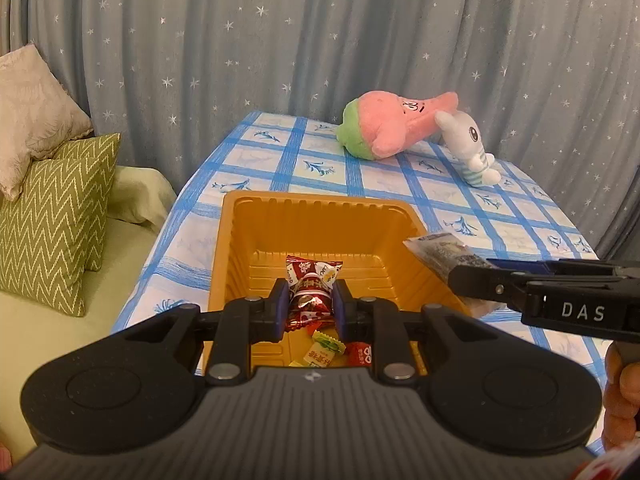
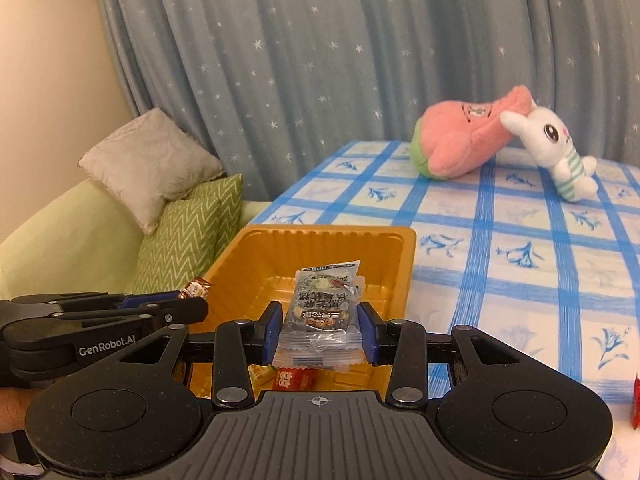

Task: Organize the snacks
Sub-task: 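Carry the red-white candy and clear nut packet over the orange tray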

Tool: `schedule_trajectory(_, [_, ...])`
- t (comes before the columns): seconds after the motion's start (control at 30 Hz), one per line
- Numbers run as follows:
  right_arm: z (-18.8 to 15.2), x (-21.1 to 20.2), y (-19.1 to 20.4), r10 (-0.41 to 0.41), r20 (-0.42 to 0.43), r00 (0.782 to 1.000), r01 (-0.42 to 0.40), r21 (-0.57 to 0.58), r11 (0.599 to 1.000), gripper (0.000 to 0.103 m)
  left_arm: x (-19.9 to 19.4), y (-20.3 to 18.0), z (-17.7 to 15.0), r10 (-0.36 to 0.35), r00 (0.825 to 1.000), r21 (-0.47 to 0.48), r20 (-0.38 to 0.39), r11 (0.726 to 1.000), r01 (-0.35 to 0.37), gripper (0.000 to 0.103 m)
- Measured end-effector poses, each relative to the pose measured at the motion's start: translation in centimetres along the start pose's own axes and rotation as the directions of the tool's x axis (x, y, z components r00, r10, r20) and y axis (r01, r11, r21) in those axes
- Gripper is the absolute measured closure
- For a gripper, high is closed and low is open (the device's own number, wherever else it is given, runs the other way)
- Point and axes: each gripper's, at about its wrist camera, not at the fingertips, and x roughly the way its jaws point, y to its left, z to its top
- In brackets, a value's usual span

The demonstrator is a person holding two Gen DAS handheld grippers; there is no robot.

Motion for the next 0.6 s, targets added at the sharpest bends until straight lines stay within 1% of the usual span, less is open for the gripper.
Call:
schedule_trajectory(0.07, [-0.07, 0.3, -0.3, 0.007, -0.01, 1.0, -0.007, 0.019, 1.0, 0.062, 0.26, -0.09, 0.01, 0.0, 1.0, 0.003, -0.005, 1.0, 0.0, 0.082])
schedule_trajectory(0.2, [-0.06, 0.7, -0.52, 0.011, -0.023, 1.0, -0.011, 0.023, 1.0, 0.062, 0.54, -0.38, -0.04, -0.001, 1.0, 0.007, -0.011, 1.0, 0.001, 0.082])
schedule_trajectory(0.6, [-0.01, 0.59, -0.63, 0.016, -0.015, 1.0, -0.015, 0.039, 0.999, 0.062, 0.86, -0.56, -0.17, 0.004, 1.0, 0.009, -0.019, 1.0, -0.004, 0.082])
